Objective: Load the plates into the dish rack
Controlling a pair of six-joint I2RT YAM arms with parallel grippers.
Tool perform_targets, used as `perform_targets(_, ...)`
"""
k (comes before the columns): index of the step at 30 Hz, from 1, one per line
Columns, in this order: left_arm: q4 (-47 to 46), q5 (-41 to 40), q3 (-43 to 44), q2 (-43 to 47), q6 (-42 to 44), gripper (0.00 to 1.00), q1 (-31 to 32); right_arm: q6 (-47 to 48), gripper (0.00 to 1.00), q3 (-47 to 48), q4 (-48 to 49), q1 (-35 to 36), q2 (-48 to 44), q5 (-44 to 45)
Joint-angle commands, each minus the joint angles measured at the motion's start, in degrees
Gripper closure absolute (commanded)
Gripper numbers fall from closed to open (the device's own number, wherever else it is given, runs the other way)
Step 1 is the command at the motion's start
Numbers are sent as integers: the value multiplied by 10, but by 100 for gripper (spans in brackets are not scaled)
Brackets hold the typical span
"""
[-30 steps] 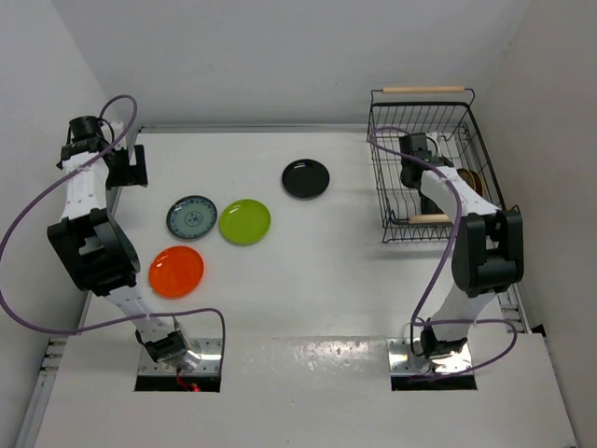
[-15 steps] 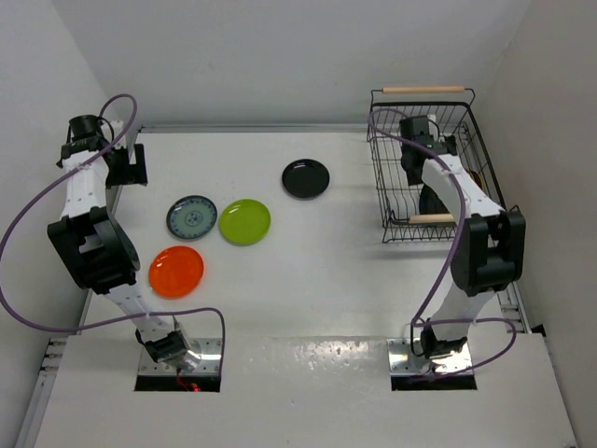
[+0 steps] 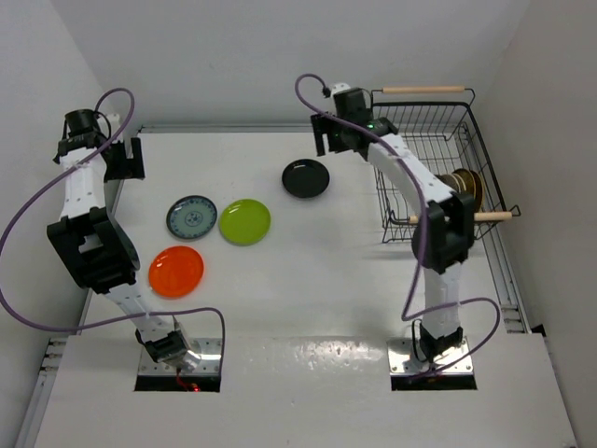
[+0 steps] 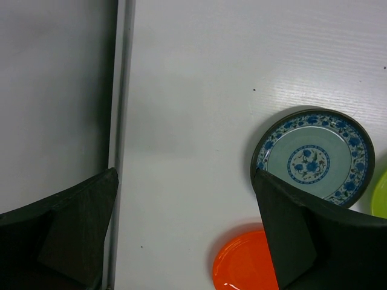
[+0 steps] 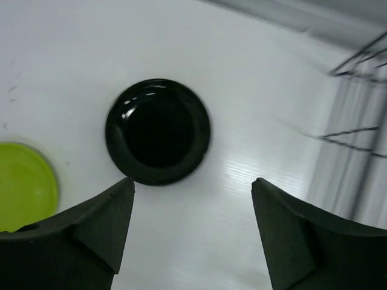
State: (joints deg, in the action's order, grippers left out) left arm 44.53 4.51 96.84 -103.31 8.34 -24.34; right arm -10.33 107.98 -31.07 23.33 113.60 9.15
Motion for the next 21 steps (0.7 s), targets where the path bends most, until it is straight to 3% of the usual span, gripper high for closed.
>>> perform_targets(1,-1,-17,20,-14,2,0,-1,-118,22,51,-31,-4,126,-78)
perform_targets(7,10,-23,31,-26,2,0,4,-214,19,62,-20,-22,191,-33)
perform_targets(12,15,-23,44,-44,2,0,10,-257,24,59,35,-33,246,-69)
perform_targets(16,20,-23,56,-50,2,0,10,-291,37,55,61,-35,272,-89)
perform_targets(21,20,-34,67,-55,2,0,10,-339,63,28,93,-35,287,-121)
